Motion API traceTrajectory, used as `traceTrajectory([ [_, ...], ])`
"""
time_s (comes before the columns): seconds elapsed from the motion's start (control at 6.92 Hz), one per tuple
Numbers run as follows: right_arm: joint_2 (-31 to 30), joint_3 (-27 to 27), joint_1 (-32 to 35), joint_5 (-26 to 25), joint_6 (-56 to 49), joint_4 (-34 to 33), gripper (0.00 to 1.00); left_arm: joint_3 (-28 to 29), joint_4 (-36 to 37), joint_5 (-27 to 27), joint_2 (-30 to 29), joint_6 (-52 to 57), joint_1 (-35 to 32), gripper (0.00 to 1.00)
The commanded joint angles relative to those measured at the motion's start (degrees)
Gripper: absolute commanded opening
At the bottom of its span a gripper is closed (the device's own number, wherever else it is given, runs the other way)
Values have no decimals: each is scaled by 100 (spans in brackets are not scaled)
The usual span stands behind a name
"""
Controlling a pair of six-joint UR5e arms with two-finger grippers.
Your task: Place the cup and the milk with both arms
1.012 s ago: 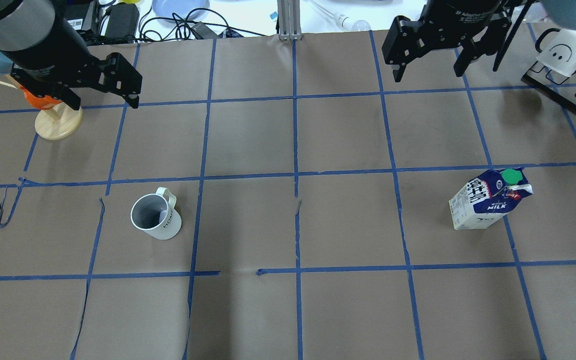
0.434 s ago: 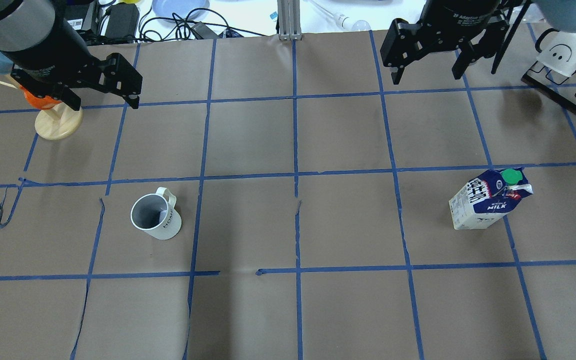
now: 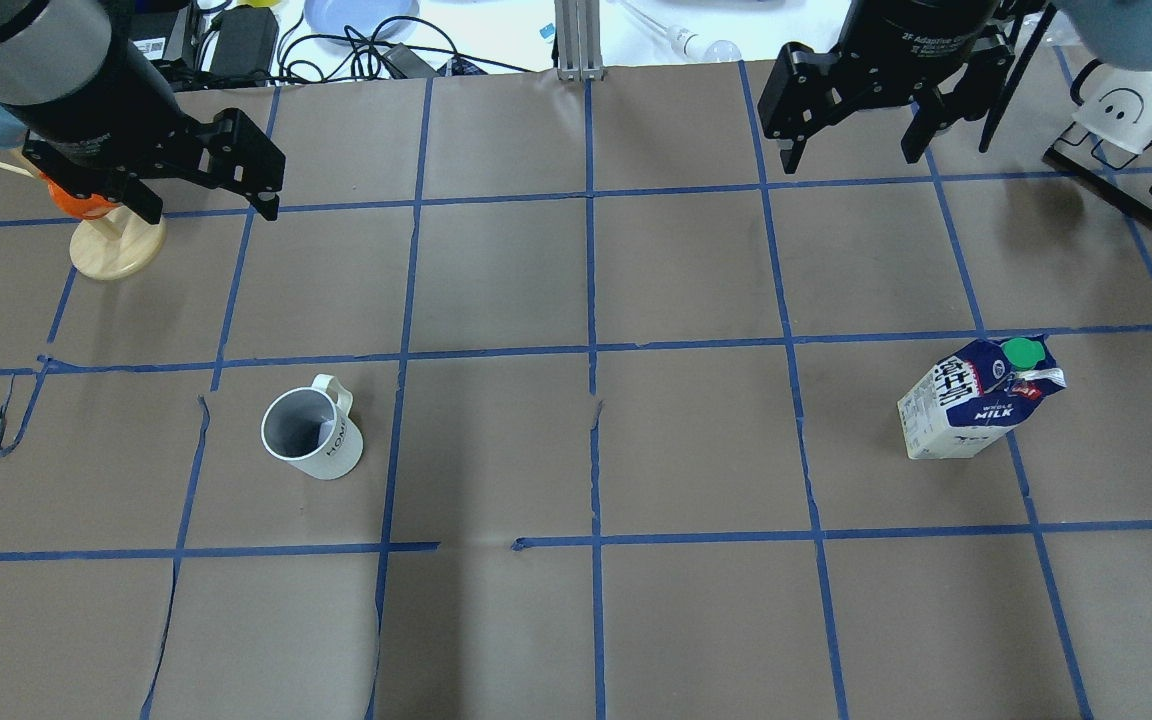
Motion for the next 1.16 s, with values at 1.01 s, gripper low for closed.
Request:
traceTrajectory([
  [1.01, 18, 5, 1, -20, -26, 10, 100, -41, -322, -47, -13, -9, 53, 100],
])
